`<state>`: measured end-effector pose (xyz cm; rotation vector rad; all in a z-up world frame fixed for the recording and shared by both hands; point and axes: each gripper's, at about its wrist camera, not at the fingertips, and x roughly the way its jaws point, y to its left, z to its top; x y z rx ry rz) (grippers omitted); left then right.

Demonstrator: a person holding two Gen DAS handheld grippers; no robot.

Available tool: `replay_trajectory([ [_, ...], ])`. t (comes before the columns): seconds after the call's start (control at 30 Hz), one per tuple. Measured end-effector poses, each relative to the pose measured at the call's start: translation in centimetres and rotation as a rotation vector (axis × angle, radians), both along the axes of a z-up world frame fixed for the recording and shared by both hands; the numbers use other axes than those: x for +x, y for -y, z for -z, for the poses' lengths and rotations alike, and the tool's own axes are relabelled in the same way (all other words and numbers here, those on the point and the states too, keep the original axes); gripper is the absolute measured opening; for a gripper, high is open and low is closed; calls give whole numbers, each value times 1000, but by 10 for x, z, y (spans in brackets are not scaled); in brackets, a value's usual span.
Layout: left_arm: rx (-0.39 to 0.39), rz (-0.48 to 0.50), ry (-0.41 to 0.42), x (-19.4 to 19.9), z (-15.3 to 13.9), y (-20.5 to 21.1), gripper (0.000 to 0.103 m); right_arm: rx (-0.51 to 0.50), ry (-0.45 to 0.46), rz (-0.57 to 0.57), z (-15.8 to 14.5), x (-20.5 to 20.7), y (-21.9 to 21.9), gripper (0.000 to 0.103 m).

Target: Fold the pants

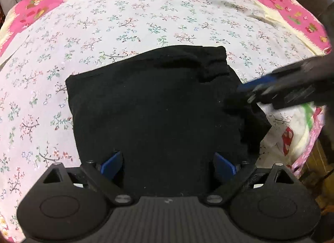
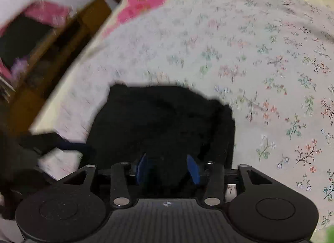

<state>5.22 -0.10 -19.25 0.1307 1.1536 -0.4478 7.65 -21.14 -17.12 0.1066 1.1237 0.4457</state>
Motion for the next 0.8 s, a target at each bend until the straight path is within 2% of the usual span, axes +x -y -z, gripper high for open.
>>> replay_trajectory([
  [0.07, 25, -3, 13, -1, 0, -9, 102, -86, -21, 21, 16, 6, -2, 27],
  [0.1, 48, -10, 33, -2, 0, -16, 102, -88, -29, 36, 19, 8, 2, 26],
  [0.2, 42, -79, 35, 4, -2, -41, 102, -36, -37, 83, 10, 9, 21, 27],
  [0.3, 14, -161, 25, 11, -6, -61, 102, 2, -47, 136, 5, 14, 41, 37],
  [0.33, 3, -180, 13, 15, -4, -65, 102, 26, -60, 149, 6, 16, 47, 44],
  [0.53, -115, -248, -93, 33, 10, -73, 102, 268, -194, 219, 35, 40, 76, 53],
  [0.63, -102, -268, -106, 37, 25, -73, 102, 286, -243, 187, 51, 51, 80, 57],
  [0.8, -174, -281, -156, 39, 43, -76, 102, 345, -286, 164, 64, 57, 81, 63],
])
